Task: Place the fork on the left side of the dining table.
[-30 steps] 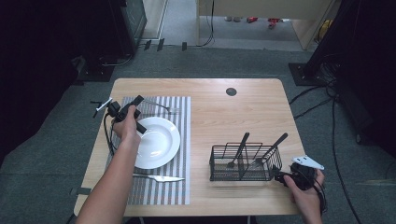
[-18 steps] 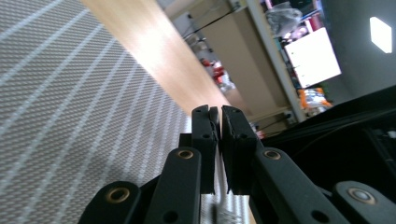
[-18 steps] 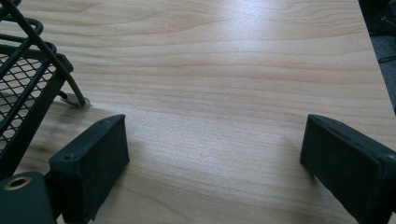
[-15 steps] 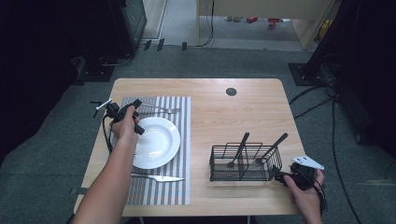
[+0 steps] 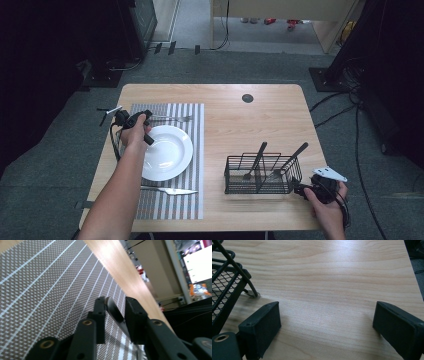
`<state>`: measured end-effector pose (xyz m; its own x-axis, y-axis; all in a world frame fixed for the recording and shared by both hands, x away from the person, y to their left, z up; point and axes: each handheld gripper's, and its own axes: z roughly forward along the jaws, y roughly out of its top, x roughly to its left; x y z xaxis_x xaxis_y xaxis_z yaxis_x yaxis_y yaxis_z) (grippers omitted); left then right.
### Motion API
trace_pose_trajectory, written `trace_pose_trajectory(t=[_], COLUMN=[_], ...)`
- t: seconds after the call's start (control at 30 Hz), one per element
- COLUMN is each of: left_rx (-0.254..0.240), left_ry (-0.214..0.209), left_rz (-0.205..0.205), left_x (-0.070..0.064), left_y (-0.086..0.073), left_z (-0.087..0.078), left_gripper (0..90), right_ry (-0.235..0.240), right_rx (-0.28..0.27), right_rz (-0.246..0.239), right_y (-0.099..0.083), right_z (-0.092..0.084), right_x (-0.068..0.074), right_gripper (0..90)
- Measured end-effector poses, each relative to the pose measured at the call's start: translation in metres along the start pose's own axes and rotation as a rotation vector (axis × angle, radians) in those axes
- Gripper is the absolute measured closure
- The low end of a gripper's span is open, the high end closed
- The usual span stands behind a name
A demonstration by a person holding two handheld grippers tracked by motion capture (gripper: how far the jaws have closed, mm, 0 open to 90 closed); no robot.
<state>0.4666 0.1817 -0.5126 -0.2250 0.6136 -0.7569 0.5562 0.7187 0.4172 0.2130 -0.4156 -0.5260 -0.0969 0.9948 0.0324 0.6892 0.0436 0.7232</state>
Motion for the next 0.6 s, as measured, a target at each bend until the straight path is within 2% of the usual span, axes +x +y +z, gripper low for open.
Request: trace_pose_trajectory(t=[0.03, 0.17, 0.2, 0.23, 0.33, 0.37, 0.4, 0.5, 0.6], left_rx=[0.002, 0.010, 0.008, 0.009, 0.010, 0.010, 0.014, 0.028, 0.013], left_ry=[0.004, 0.019, 0.027, 0.035, 0.055, 0.055, 0.058, 0.048, 0.053], left_rz=[0.002, 0.013, 0.013, 0.014, 0.041, 0.041, 0.058, 0.064, 0.075], left_x=[0.000, 0.000, 0.000, 0.000, -0.001, -0.001, -0.002, -0.003, -0.003], left_y=[0.000, -0.001, -0.001, 0.000, 0.003, 0.003, 0.005, 0.007, 0.009], left_z=[0.001, 0.002, 0.002, 0.002, 0.002, 0.002, 0.002, 0.003, 0.002], left_gripper=[68.2, 55.9, 55.9, 50.2, 42.6, 39.6, 35.6, 31.4, 26.3], right_ry=[0.000, 0.001, 0.001, 0.001, 0.001, 0.001, 0.001, 0.001, 0.001], right_rx=[0.000, 0.000, 0.000, 0.000, -0.001, -0.001, -0.001, 0.000, 0.000], right_rz=[0.000, 0.001, 0.001, 0.001, 0.000, 0.000, 0.001, 0.001, 0.001], right_y=[0.000, 0.000, 0.000, 0.000, 0.000, 0.000, 0.000, 0.000, 0.000], right_z=[0.000, 0.000, 0.000, 0.000, 0.000, 0.000, 0.000, 0.000, 0.000], right_x=[0.000, 0.000, 0.000, 0.000, 0.000, 0.000, 0.000, 0.000, 0.000], right_gripper=[7.4, 7.4, 7.4, 7.4, 7.4, 7.4, 7.4, 7.4, 7.4])
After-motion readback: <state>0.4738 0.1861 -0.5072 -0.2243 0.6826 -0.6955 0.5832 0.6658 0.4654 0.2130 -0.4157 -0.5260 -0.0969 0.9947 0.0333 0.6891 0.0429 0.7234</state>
